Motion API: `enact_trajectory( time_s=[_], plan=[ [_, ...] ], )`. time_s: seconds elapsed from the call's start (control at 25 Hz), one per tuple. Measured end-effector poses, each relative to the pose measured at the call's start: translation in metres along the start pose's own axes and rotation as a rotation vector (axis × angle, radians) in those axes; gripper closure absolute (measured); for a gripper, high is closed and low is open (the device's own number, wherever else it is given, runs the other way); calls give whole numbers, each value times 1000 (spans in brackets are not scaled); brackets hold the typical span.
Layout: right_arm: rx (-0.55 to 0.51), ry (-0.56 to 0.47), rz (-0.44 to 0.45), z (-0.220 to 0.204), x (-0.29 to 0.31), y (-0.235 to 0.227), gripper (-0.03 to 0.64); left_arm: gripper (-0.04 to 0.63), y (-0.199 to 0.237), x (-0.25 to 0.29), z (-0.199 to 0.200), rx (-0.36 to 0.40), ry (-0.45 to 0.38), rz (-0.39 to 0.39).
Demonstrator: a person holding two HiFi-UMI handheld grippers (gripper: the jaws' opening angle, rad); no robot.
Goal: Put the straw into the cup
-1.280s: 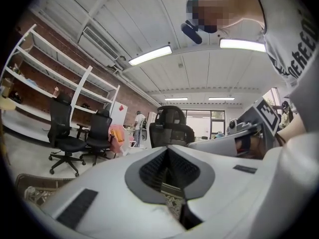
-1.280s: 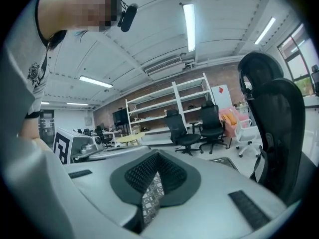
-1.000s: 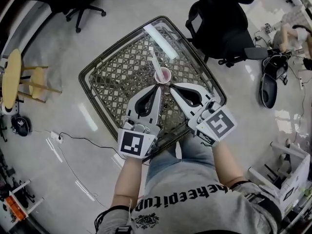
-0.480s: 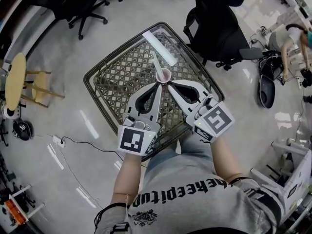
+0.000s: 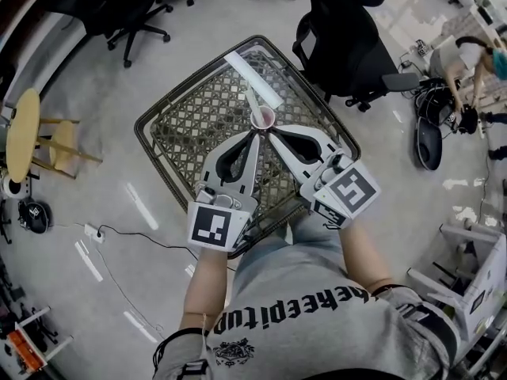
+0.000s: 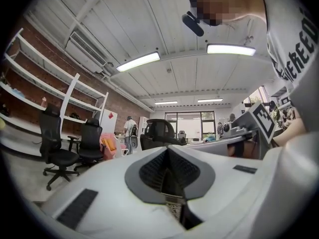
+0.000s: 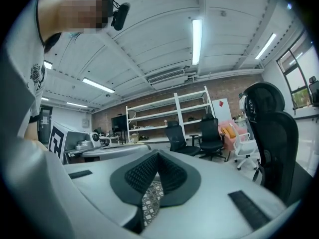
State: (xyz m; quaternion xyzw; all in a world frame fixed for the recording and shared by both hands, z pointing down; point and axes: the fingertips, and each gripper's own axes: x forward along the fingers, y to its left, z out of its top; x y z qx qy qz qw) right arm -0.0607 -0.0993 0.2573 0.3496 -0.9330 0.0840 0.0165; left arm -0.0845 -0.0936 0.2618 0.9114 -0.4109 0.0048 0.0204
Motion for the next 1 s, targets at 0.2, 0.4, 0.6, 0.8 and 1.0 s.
enact_trajectory(
  time_s=[0.2, 0.4, 0.6, 0.8, 1.0],
  plan=[
    [-5, 4, -3, 5, -3, 1, 607, 557, 1, 2, 10, -14, -36, 0],
    [-20, -8, -20, 2, -13, 7, 607, 557, -8, -3, 13, -13, -85, -15],
    [-26, -10, -34, 2, -20, 11, 607, 557, -18, -6, 15, -8, -83, -41],
    [-31, -12, -46, 4, -25, 11, 607, 557, -22, -4, 18, -11, -100, -51],
    [-35, -15, -53, 7, -31, 12, 607, 557, -28, -4, 16, -6, -69, -68]
  ],
)
